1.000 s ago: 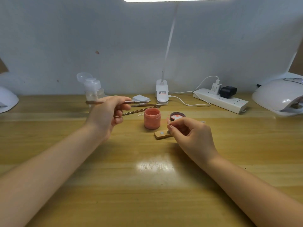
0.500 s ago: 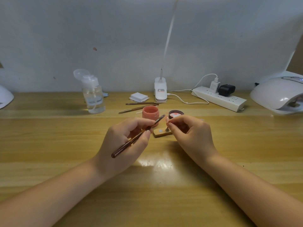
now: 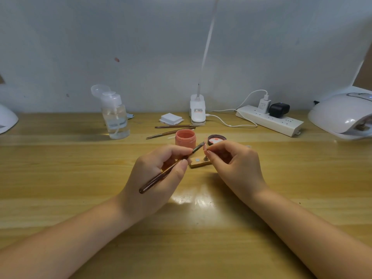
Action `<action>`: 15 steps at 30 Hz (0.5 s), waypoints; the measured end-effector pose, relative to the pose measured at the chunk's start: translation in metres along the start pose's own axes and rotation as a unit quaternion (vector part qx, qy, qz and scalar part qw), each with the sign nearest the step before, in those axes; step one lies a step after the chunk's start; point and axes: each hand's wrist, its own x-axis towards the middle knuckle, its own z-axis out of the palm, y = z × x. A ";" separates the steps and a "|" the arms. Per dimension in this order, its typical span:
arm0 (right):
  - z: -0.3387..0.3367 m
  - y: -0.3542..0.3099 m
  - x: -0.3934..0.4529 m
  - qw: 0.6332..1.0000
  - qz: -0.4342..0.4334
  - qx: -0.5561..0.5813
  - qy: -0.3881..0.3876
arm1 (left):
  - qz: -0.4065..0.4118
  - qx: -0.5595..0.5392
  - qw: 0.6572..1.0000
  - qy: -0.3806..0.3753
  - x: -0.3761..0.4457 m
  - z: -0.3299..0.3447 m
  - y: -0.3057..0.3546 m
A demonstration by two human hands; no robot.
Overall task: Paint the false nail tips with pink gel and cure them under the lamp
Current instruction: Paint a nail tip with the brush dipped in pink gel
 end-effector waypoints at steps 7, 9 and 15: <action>0.000 0.001 -0.001 1.000 -0.002 0.004 0.005 | 0.016 0.020 1.000 0.019 -0.001 -0.001 0.001; 0.000 0.000 -0.001 1.000 -0.003 0.003 0.005 | 0.001 0.025 1.000 0.009 0.000 0.000 0.002; 0.000 0.000 0.000 1.000 0.010 0.015 0.003 | 0.011 0.001 1.000 0.002 -0.001 -0.002 0.002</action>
